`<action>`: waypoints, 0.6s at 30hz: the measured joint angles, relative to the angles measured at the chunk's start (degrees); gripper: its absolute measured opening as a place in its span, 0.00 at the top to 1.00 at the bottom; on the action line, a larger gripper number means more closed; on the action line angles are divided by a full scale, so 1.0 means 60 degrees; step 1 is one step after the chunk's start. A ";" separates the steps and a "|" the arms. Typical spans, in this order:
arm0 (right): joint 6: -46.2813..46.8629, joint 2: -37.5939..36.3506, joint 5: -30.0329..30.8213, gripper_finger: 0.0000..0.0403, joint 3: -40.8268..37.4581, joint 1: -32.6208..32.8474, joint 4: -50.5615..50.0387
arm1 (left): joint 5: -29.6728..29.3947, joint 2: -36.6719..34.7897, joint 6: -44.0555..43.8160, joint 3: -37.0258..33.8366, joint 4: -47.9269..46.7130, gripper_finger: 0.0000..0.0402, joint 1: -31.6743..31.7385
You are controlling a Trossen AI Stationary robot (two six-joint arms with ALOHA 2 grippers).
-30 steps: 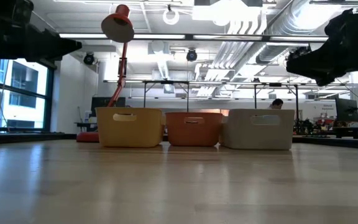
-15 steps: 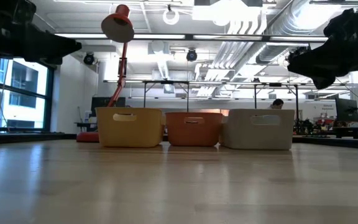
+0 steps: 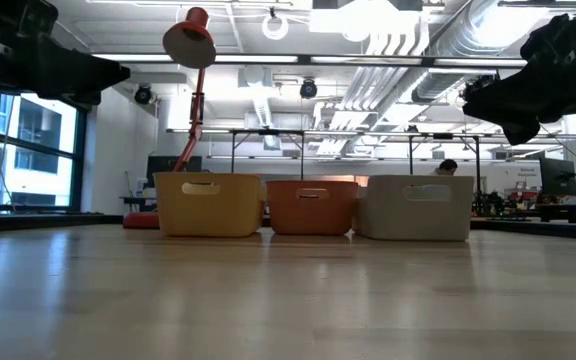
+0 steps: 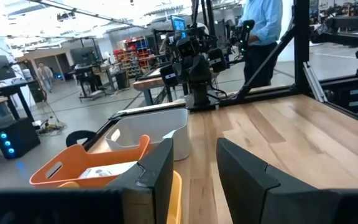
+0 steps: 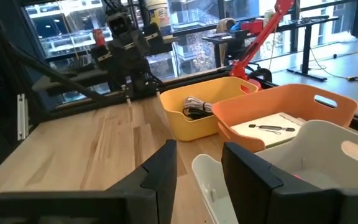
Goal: Pick and place items into bin
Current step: Return to Home Position
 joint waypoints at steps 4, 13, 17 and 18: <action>-0.0179 0.0000 -0.0014 0.71 0.0000 0.0003 -0.0007 | 0.0033 0.0000 0.0353 0.0000 -0.0024 0.72 0.0000; -0.0430 0.0000 -0.0021 0.71 0.0000 0.0003 -0.0007 | 0.0033 0.0004 0.0735 0.0000 0.0013 0.72 0.0000; -0.0430 0.0000 -0.0022 0.71 0.0000 0.0002 -0.0004 | 0.0033 0.0002 0.0731 0.0000 0.0016 0.72 0.0000; -0.0430 0.0000 -0.0024 0.71 0.0000 0.0003 -0.0004 | 0.0033 0.0000 0.0727 0.0000 0.0020 0.72 0.0000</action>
